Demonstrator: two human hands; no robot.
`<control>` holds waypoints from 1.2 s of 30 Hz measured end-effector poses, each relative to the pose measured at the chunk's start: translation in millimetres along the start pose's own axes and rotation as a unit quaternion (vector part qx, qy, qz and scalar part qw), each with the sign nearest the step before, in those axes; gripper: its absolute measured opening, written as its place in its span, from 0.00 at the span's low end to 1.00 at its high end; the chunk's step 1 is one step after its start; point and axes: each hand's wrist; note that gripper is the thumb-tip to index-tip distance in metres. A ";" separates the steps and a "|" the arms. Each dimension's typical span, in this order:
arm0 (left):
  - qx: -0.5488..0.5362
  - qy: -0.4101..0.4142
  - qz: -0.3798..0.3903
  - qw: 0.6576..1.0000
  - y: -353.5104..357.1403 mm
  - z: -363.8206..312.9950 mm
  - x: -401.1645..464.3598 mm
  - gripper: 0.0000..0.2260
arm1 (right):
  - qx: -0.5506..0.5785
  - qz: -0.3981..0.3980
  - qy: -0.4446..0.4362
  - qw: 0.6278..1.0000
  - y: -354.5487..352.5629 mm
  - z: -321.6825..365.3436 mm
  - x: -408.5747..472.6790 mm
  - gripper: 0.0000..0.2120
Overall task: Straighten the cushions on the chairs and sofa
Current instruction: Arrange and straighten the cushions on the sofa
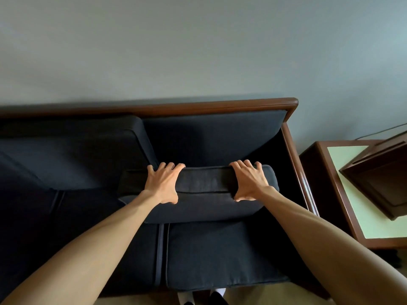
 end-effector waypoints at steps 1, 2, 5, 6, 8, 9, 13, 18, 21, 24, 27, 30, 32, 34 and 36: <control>-0.004 0.006 -0.006 1.000 -5.0 -3.3 6.2 0.50 | 0.001 -0.001 0.003 1.000 -2.8 -8.3 2.1 0.52; -0.007 0.012 -0.010 1.000 -9.7 -7.6 14.0 0.49 | 0.001 -0.001 0.008 1.000 -5.9 -17.8 4.3 0.52; -0.011 0.024 -0.024 0.999 -20.7 -22.6 42.0 0.47 | -0.009 -0.009 0.022 1.000 -16.0 -46.8 14.3 0.53; -0.011 0.025 -0.028 0.999 -23.8 -26.6 51.1 0.47 | -0.014 -0.013 0.026 0.999 -19.2 -54.2 18.2 0.52; -0.013 0.025 -0.036 0.999 -28.6 -32.7 69.0 0.46 | -0.024 -0.021 0.033 0.999 -25.2 -66.5 27.0 0.51; -0.012 0.024 -0.039 0.999 -30.1 -34.1 75.3 0.45 | -0.029 -0.025 0.035 0.999 -27.9 -69.9 31.1 0.51; -0.002 0.017 -0.048 0.999 -34.2 -35.0 99.7 0.45 | -0.033 -0.033 0.045 0.998 -33.2 -80.7 50.6 0.50; 0.021 0.023 -0.045 0.998 -41.6 -26.7 127.5 0.45 | -0.012 -0.029 0.062 0.998 -27.6 -85.9 71.0 0.50; 0.013 0.016 -0.032 0.999 -37.6 -22.1 138.2 0.47 | -0.005 -0.030 0.056 0.998 -23.7 -87.3 83.9 0.51; -0.003 0.017 -0.014 1.000 -38.6 -13.4 148.8 0.50 | 0.007 -0.032 0.050 0.998 -23.2 -89.1 97.9 0.54; -0.023 0.012 -0.015 1.000 -41.6 -7.2 159.7 0.52 | 0.024 -0.044 0.049 0.998 -21.0 -93.8 109.2 0.57; -0.027 -0.001 -0.048 0.998 -39.4 -2.5 168.0 0.49 | 0.031 -0.045 0.057 0.997 -18.0 -98.2 116.0 0.55; -0.027 -0.003 -0.057 0.998 -35.5 -0.2 171.4 0.47 | 0.034 -0.046 0.063 0.996 -15.8 -100.8 119.4 0.52; -0.027 -0.003 -0.061 0.998 -31.0 1.2 173.5 0.44 | 0.037 -0.053 0.065 0.996 -13.2 -101.4 122.8 0.50; -0.030 -0.001 -0.062 0.998 -29.5 2.2 176.4 0.43 | 0.039 -0.056 0.068 0.995 -11.7 -101.1 125.9 0.49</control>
Point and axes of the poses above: each hand's wrist, its own x-axis towards the middle knuckle, its own y-axis out of the palm, z = x × y, and after that the axes turned 9 degrees about y, right-handed
